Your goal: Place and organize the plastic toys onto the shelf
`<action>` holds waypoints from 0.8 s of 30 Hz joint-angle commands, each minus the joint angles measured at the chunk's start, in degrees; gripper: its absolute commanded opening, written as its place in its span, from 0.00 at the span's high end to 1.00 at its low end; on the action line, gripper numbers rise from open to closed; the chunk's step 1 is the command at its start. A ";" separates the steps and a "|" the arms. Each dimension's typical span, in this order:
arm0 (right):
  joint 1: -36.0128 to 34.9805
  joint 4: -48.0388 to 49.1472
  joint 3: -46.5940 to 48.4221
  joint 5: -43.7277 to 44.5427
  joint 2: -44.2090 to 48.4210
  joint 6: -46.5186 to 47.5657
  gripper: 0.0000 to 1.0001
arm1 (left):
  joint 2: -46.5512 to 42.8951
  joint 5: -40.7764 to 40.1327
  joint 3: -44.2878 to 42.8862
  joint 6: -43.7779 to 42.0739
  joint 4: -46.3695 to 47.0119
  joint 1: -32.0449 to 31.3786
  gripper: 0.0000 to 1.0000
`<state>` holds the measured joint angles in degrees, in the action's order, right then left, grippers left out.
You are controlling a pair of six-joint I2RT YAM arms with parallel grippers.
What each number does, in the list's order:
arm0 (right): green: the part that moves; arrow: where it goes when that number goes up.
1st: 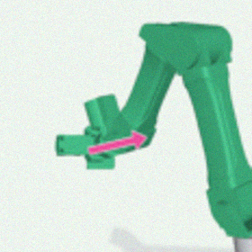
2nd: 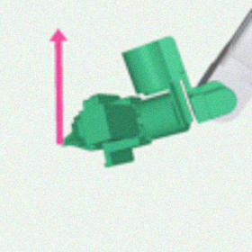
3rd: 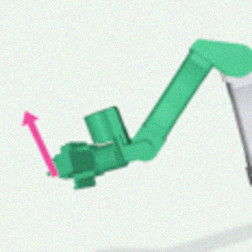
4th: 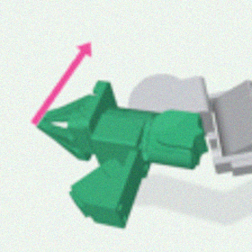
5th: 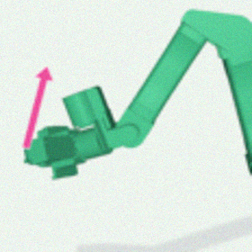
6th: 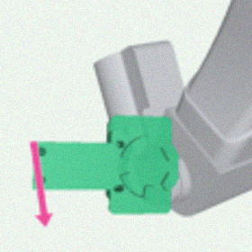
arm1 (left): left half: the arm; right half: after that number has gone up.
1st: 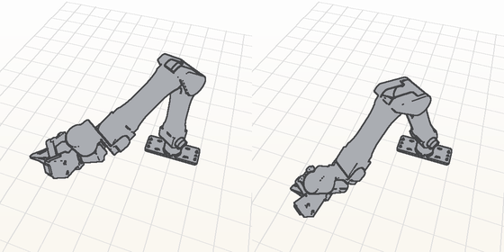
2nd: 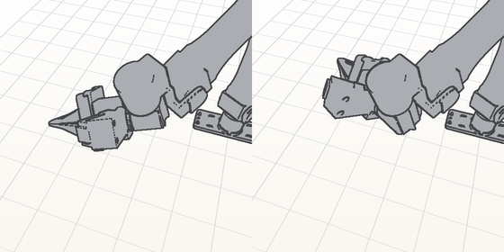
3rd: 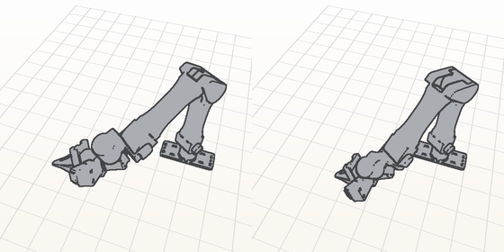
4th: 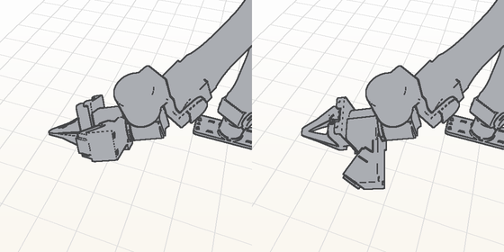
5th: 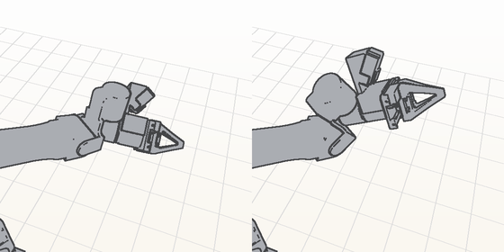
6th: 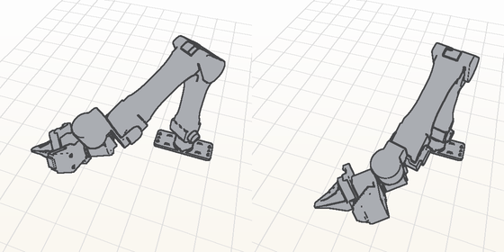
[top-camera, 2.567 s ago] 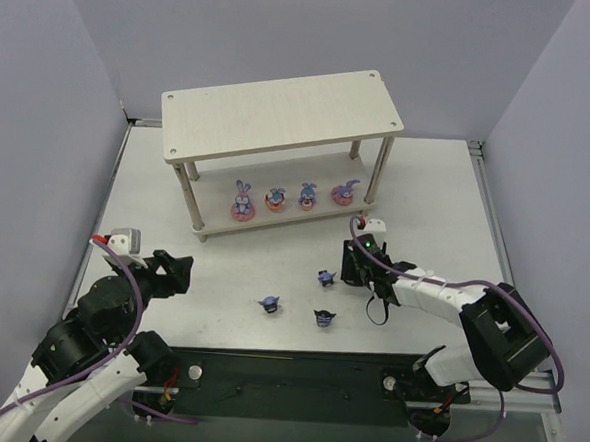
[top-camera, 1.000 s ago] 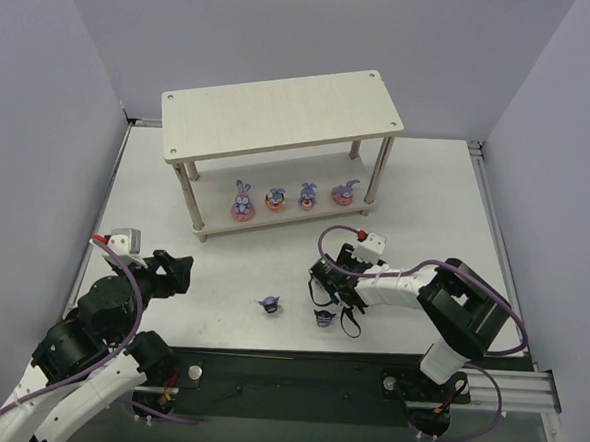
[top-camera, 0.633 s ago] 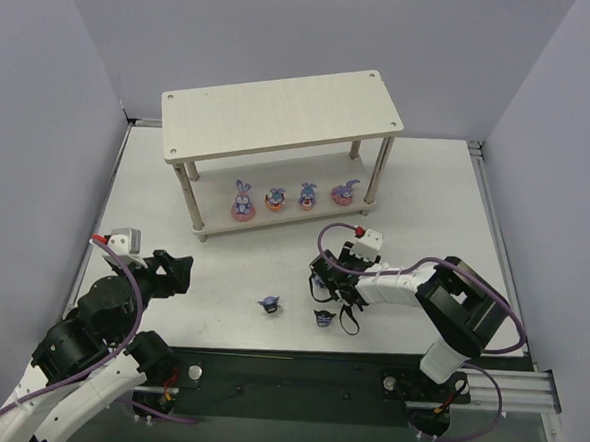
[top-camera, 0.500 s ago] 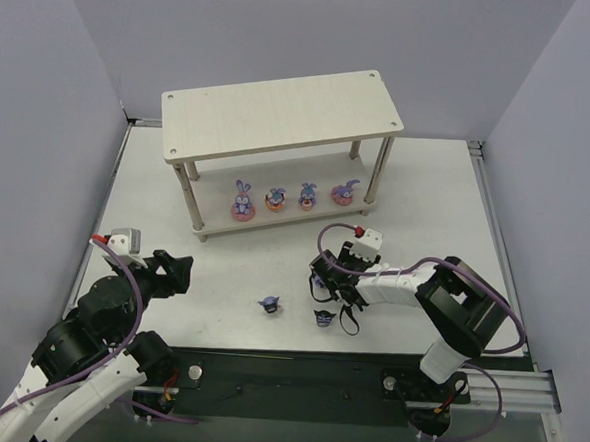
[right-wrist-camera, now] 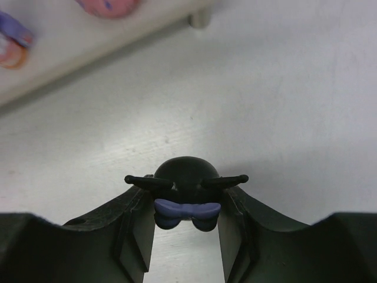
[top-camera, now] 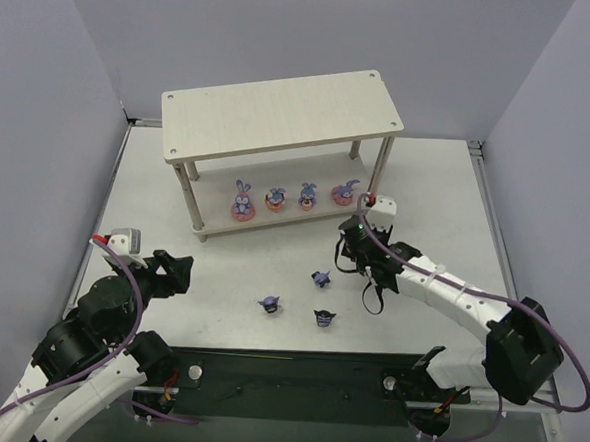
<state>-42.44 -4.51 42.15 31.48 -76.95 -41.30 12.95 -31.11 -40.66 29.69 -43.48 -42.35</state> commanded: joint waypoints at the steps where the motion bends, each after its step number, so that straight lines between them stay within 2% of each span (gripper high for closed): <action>1: 1.39 -7.43 10.30 -7.04 5.40 11.93 1.00 | -0.21 0.09 -0.12 -0.51 1.56 -0.19 0.18; 11: 1.83 -18.42 31.05 -13.03 9.27 23.89 1.00 | -0.56 0.18 0.06 -0.43 1.47 -0.28 0.18; 18: 2.53 -20.45 42.83 -12.76 6.11 28.90 1.00 | -1.08 0.18 0.06 -0.25 1.30 -0.28 0.18; 24: 6.04 -20.36 52.41 -15.13 0.14 31.45 1.00 | -1.09 0.26 -0.03 -0.25 1.38 -0.28 0.18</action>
<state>-38.72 -24.14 88.62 17.69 -72.71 -13.58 12.16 -31.05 -40.58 29.71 -43.51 -42.35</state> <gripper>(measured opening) 0.401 0.818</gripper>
